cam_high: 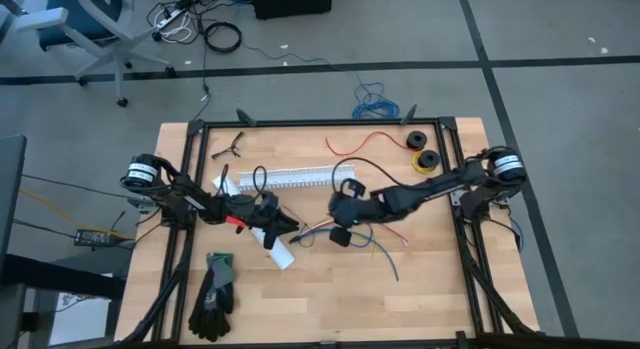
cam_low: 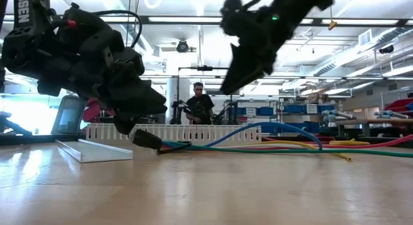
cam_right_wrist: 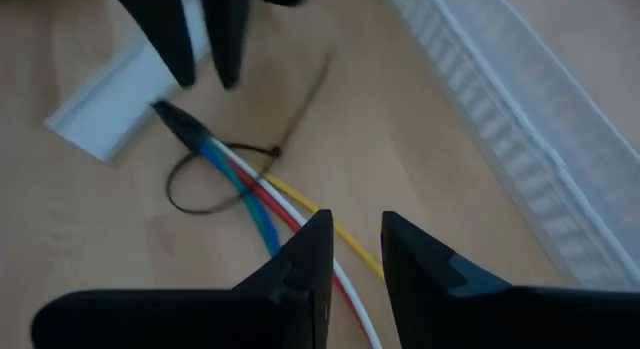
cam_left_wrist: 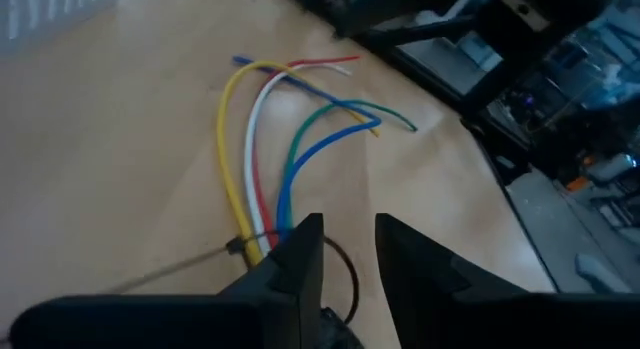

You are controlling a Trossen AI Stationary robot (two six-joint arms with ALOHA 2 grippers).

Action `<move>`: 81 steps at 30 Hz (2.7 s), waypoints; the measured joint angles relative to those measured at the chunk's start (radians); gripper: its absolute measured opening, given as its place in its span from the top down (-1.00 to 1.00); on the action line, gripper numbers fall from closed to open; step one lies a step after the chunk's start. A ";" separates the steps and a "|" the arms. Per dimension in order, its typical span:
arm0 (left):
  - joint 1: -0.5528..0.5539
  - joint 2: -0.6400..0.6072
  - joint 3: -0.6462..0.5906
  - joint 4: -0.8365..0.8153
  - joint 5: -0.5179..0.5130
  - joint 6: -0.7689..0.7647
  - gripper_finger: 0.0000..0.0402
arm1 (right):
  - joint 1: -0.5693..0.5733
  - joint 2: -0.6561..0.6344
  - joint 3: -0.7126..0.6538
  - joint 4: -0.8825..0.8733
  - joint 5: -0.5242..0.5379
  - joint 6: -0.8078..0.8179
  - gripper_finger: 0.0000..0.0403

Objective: Ziptie cables
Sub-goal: Wrap the cables with the black zip tie

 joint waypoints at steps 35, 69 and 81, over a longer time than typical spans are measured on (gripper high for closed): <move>-0.085 -0.416 0.491 -1.418 -0.367 0.216 0.82 | -0.001 -0.002 -0.157 0.273 0.014 -0.033 0.63; -0.170 -0.031 0.450 -1.128 -0.433 -0.279 0.83 | 0.013 0.032 -0.158 0.257 -0.231 -0.025 0.63; -0.175 -0.034 0.541 -1.229 -0.433 0.710 0.83 | 0.030 0.032 -0.158 0.250 -0.230 0.000 0.63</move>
